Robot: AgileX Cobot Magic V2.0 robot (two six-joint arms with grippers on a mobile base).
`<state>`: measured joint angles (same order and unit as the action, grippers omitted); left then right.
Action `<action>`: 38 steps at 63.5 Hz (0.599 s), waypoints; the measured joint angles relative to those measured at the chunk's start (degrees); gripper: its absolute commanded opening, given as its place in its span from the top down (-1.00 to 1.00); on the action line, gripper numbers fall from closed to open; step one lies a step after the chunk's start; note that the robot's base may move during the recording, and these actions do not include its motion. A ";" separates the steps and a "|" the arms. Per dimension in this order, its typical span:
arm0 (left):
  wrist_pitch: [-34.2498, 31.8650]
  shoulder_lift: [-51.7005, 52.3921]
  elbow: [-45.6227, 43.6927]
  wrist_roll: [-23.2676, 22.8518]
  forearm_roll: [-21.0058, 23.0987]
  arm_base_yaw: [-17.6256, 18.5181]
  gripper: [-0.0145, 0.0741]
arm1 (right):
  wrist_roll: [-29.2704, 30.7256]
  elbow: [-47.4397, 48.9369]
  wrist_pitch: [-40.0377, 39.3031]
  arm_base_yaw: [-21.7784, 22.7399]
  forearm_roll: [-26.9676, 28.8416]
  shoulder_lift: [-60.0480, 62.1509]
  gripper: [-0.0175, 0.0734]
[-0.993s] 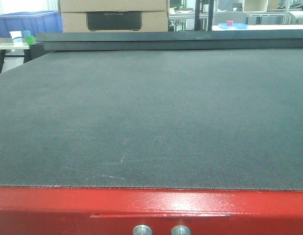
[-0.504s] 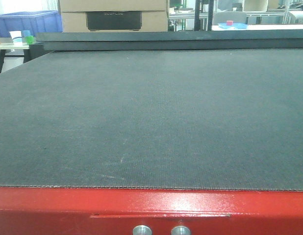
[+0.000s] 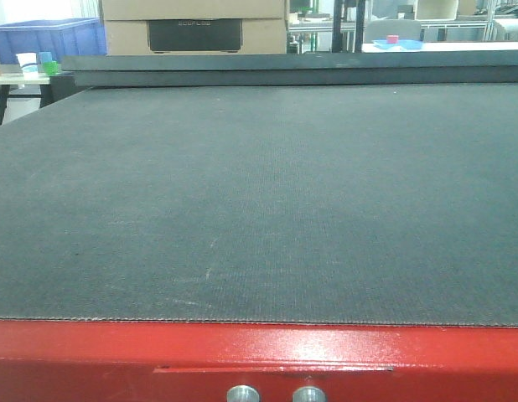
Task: Grab PVC pipe and place in blue bin
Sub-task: 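Lift the white curved pipe piece off the table with both grippers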
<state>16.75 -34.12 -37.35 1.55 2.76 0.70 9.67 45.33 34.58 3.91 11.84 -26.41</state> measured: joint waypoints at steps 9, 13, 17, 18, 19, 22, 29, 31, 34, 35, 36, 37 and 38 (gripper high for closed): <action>0.00 0.00 0.00 0.00 0.00 0.00 0.92 | 0.00 0.00 0.00 0.00 0.00 0.00 0.99; 0.00 0.00 0.00 0.00 0.00 0.00 0.92 | 0.00 0.00 0.00 0.00 0.00 0.00 0.99; 0.00 0.00 0.00 0.00 0.00 0.00 0.92 | 0.00 0.00 0.00 0.00 0.00 0.00 0.99; 0.00 0.00 0.00 0.00 0.00 0.00 0.92 | 0.00 0.00 0.00 0.00 0.00 0.00 0.99; 0.00 0.00 0.00 0.00 0.00 0.00 0.92 | 0.00 0.00 0.00 0.00 0.00 0.00 0.99; 0.00 0.00 0.00 0.00 0.00 0.00 0.92 | 0.00 0.00 0.00 0.00 0.00 0.00 0.99; 0.00 0.00 0.00 0.00 0.00 0.00 0.92 | 0.00 0.00 0.00 0.00 0.00 0.00 0.99; 0.00 0.00 0.00 0.00 0.00 0.00 0.92 | 0.00 0.00 0.00 0.00 0.00 0.00 0.99; 0.00 0.00 0.00 0.00 0.00 0.00 0.92 | 0.00 0.00 0.00 0.00 0.00 0.00 0.99; 0.00 0.00 0.00 0.00 0.00 0.00 0.92 | 0.00 0.00 0.00 0.00 0.00 0.00 0.99; 0.00 0.00 0.00 0.00 0.00 0.00 0.92 | 0.00 0.00 0.00 0.00 0.00 0.00 0.99; 0.00 0.00 0.00 0.00 0.00 0.00 0.92 | 0.00 0.00 0.00 0.00 0.00 0.00 0.99; 0.00 0.00 0.00 0.00 0.00 0.00 0.92 | 0.00 0.00 0.00 0.00 0.00 0.00 0.99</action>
<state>16.75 -34.12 -37.35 1.55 2.76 0.70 9.67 45.33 34.58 3.91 11.84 -26.41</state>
